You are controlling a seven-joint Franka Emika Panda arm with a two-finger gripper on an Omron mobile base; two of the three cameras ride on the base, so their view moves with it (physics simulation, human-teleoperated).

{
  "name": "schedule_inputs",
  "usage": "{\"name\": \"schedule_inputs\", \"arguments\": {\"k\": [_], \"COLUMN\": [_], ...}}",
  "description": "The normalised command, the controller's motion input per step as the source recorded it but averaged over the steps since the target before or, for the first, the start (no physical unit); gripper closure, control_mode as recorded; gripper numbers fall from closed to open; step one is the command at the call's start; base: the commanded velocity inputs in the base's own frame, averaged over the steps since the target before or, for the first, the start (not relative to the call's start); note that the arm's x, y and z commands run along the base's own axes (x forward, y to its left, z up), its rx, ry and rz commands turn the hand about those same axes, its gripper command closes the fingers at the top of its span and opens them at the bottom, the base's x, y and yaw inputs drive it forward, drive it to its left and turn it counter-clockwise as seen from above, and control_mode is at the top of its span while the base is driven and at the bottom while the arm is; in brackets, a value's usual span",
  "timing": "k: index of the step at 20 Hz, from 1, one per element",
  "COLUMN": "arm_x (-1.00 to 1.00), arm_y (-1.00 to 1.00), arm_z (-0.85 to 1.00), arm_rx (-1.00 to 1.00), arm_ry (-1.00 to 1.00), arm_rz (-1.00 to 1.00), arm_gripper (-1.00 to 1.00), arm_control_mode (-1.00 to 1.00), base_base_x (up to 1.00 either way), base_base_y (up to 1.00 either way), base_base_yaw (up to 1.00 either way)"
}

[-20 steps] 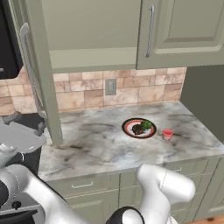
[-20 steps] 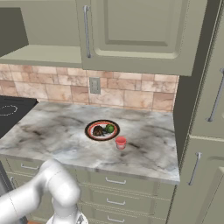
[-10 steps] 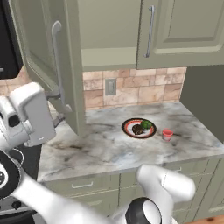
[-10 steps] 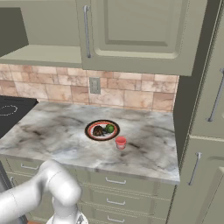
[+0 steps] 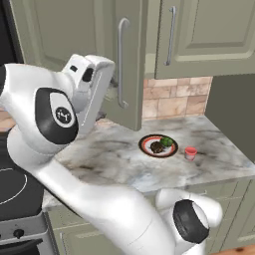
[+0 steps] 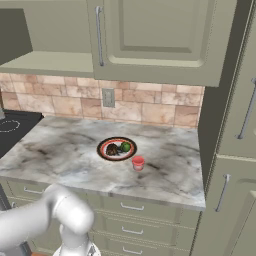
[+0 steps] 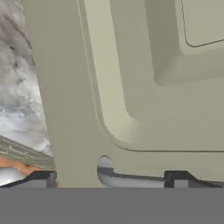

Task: Pick the avocado and bread from the counter and place them on the plate. Then pick the jam from the cabinet and place it next to the plate. Lastly close the cabinet door.

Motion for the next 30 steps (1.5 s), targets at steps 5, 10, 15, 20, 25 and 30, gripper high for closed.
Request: {"name": "schedule_inputs", "arguments": {"k": [5,10,15,20,25,30], "arm_x": [0.79,0.86,0.85,0.81,0.86,1.00], "arm_y": [-0.73,-0.69,-0.57,-0.54,-0.65,-0.71], "arm_z": [0.00,0.00,0.00,0.00,-0.02,-0.22], "arm_rx": [0.25,0.24,0.22,0.18,0.15,0.06], "arm_ry": [0.27,0.22,0.22,0.19,0.09,0.00], "arm_rz": [0.16,0.17,0.15,0.18,0.25,0.26], "arm_gripper": [-1.00,-1.00,-1.00,-1.00,-1.00,-1.00], "arm_control_mode": [-1.00,-1.00,-1.00,-1.00,-1.00,-1.00], "base_base_x": [0.00,0.00,0.00,0.00,0.00,0.00], "base_base_y": [0.00,0.00,0.00,0.00,0.00,0.00], "base_base_yaw": [0.00,0.00,0.00,0.00,0.00,0.00]}}
